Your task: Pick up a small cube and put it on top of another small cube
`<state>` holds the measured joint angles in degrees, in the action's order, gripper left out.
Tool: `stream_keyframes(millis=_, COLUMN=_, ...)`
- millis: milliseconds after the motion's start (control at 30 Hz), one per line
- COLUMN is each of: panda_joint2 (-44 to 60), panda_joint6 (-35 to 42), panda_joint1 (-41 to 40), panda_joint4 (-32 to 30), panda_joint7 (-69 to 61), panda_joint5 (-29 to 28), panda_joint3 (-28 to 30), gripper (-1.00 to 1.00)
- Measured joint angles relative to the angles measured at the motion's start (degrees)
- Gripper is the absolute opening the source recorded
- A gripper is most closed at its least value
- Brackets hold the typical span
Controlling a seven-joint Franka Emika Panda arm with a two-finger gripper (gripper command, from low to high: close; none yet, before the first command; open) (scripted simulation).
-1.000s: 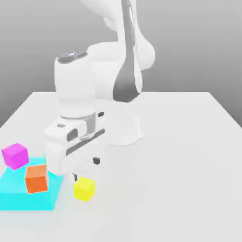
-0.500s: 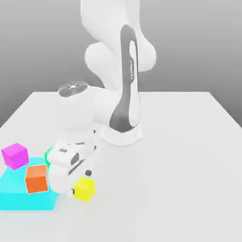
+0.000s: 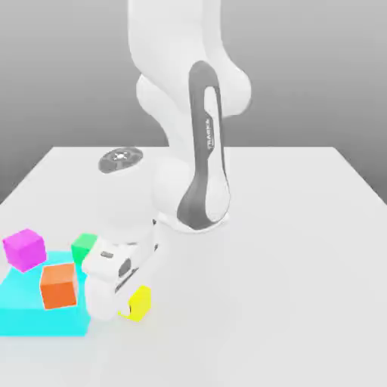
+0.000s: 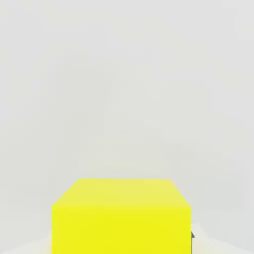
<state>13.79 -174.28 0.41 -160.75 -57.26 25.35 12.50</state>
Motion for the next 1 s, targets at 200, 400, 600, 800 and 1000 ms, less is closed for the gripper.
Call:
stream_keyframes(millis=200, panda_joint2=-5.52, panda_joint6=3.82, panda_joint1=6.76, panda_joint4=-1.44, panda_joint7=7.80, panda_joint5=-10.49, panda_joint3=9.35, gripper=-1.00)
stream_keyframes(millis=400, panda_joint2=-11.72, panda_joint6=8.07, panda_joint1=9.51, panda_joint4=-3.41, panda_joint7=16.58, panda_joint5=-22.01, panda_joint3=14.94, gripper=-1.00)
stream_keyframes(millis=600, panda_joint2=-20.59, panda_joint6=17.22, panda_joint1=5.28, panda_joint4=-3.97, panda_joint7=23.34, panda_joint5=-25.19, panda_joint3=15.97, gripper=-1.00)
stream_keyframes(millis=800, panda_joint2=-31.63, panda_joint6=27.63, panda_joint1=-4.87, panda_joint4=-4.23, panda_joint7=34.78, panda_joint5=-33.15, panda_joint3=14.54, gripper=-1.00)
stream_keyframes(millis=1000, panda_joint2=-39.75, panda_joint6=34.06, panda_joint1=-15.97, panda_joint4=-4.83, panda_joint7=45.08, panda_joint5=-40.84, panda_joint3=11.88, gripper=-1.00)
